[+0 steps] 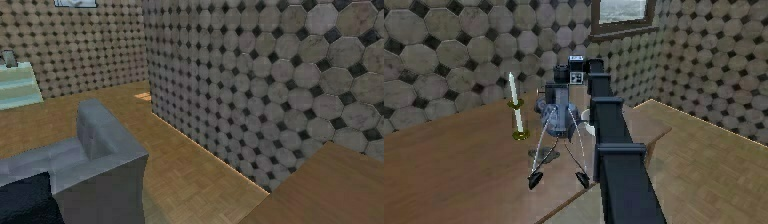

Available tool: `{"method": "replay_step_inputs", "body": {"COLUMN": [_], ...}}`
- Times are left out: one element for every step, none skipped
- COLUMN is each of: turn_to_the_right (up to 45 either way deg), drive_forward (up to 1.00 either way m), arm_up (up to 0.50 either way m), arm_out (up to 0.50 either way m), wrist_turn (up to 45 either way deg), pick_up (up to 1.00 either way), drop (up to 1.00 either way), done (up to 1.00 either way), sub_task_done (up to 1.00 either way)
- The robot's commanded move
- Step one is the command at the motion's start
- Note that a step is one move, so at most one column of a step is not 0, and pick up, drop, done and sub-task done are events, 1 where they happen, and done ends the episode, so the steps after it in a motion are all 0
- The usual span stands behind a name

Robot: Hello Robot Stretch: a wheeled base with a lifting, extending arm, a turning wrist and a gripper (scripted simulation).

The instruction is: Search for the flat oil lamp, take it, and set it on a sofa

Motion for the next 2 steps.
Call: {"method": "replay_step_inputs", "body": {"turn_to_the_right": [0.0, 0.0], "drive_forward": [0.0, 0.0], "arm_up": [0.0, 0.0], "arm_out": [0.0, 0.0], "wrist_turn": [45.0, 45.0], "pick_up": [0.0, 0.0], "drop": [0.0, 0.0], "done": [0.0, 0.0], "sub_task_done": [0.0, 0.0]}}
